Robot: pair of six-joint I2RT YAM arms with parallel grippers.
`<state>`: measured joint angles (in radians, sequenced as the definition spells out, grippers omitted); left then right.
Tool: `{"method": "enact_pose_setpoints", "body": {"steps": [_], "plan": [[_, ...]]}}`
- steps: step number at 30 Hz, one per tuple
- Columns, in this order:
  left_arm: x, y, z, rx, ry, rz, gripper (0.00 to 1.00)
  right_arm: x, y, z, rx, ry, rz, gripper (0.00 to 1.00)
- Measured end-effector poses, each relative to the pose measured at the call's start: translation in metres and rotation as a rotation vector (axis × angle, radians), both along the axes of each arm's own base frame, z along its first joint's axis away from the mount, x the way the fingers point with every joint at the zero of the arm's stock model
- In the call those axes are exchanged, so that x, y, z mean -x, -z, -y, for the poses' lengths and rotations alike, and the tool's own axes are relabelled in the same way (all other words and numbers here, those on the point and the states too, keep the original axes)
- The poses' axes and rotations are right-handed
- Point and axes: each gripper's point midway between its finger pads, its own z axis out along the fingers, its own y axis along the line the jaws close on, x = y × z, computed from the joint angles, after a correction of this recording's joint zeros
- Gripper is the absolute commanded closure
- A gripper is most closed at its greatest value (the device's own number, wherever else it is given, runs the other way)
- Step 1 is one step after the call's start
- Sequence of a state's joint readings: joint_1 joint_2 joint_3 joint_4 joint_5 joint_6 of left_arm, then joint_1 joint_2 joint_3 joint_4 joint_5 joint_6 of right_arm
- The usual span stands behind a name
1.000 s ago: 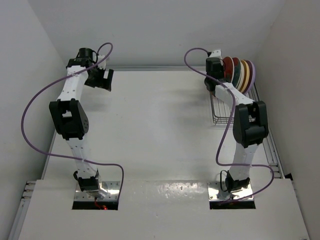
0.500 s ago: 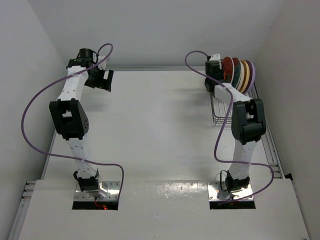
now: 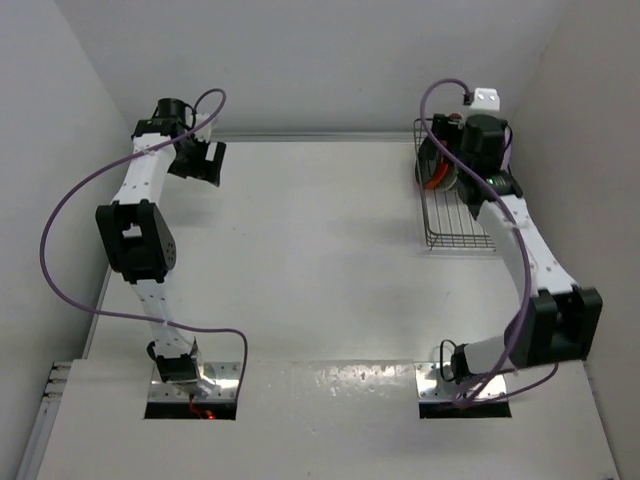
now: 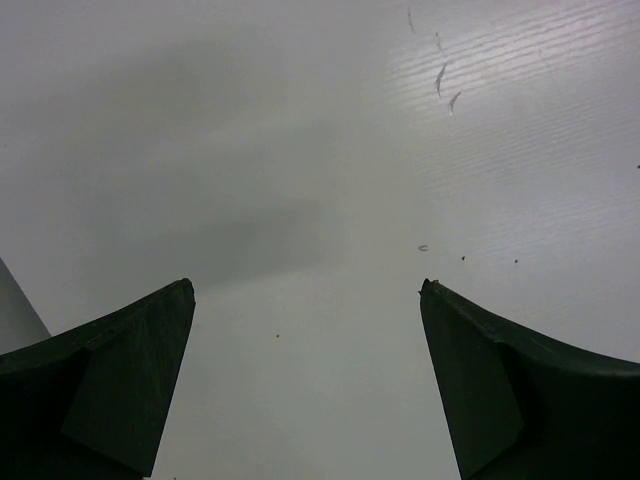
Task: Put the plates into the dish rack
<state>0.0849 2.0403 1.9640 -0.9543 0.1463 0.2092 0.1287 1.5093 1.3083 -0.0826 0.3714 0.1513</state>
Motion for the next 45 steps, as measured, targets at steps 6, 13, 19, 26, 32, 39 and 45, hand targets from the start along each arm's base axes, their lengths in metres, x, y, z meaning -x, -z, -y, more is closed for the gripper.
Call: {"method": "enact_pose_setpoints", "body": {"steps": [6, 13, 19, 26, 32, 39, 45], "plan": [[0.022, -0.008, -0.002, -0.046, 0.0, -0.005, 0.0, 0.088, 0.026, 0.02, -0.245, 0.036, -0.023, 0.0], [0.056, -0.011, 0.009, -0.089, 0.019, -0.007, 0.0, 0.189, 0.144, 0.017, -0.496, 0.159, -0.236, 0.0], [0.102, 0.004, 0.009, -0.109, 0.017, -0.04, 0.0, 0.233, 0.173, -0.003, -0.607, 0.155, -0.332, 0.0], [0.174, 0.046, -0.002, -0.139, -0.01, -0.132, 0.0, 0.263, 0.181, -0.019, -0.67, 0.11, -0.367, 0.0], [0.212, 0.075, -0.002, -0.149, 0.003, -0.202, 0.0, 0.28, 0.193, -0.025, -0.688, 0.095, -0.4, 0.0], [0.203, 0.065, -0.002, -0.15, 0.003, -0.128, 0.0, 0.291, 0.199, -0.03, -0.697, 0.082, -0.446, 0.0], [0.199, 0.064, 0.001, -0.136, 0.009, -0.111, 0.0, 0.295, 0.197, -0.033, -0.702, 0.062, -0.432, 0.0]]}}
